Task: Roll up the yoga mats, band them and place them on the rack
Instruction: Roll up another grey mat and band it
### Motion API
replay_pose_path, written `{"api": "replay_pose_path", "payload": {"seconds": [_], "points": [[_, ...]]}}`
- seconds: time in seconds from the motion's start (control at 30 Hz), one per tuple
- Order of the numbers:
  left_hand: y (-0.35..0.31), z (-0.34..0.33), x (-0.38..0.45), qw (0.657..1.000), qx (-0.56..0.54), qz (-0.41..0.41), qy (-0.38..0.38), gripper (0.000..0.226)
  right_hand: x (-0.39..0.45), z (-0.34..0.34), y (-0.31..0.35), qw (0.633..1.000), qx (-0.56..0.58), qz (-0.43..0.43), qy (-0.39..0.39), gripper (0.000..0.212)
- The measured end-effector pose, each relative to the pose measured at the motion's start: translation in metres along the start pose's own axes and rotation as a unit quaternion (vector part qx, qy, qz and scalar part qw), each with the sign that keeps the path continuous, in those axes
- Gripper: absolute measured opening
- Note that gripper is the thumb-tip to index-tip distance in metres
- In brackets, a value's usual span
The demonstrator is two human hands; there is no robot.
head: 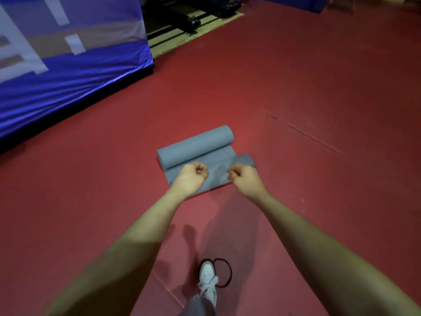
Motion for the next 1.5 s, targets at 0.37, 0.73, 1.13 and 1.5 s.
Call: {"api": "replay_pose_path", "payload": {"seconds": [0.37,0.73,1.13,1.5], "points": [[-0.056,-0.044,0.128,0.998,-0.003,0.030,-0.055,0.025,0.159,0.076,-0.027,0.997,-0.024,0.048,0.050,0.016],[-0.122,-0.168,0.231,0.983,0.008,0.084,-0.165,0.017,0.301,0.157,-0.128,0.981,-0.048,0.123,0.141,0.018],[-0.149,-0.253,0.321,0.967,0.016,0.152,-0.204,0.026,0.397,0.186,-0.203,0.960,-0.100,0.153,0.213,0.018],[0.039,-0.318,0.356,0.957,0.049,0.222,-0.178,0.035,0.405,0.021,-0.308,0.948,-0.153,0.137,0.242,0.019]]}}
Point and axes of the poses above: each hand's wrist, its own x-axis towards the middle knuckle, its own z-axis out of the back of the hand, y = z × x, the point moved 3 cm from there along x, towards the middle knuckle, and after that the axes turned 6 degrees about -x, right-handed, at the moved point
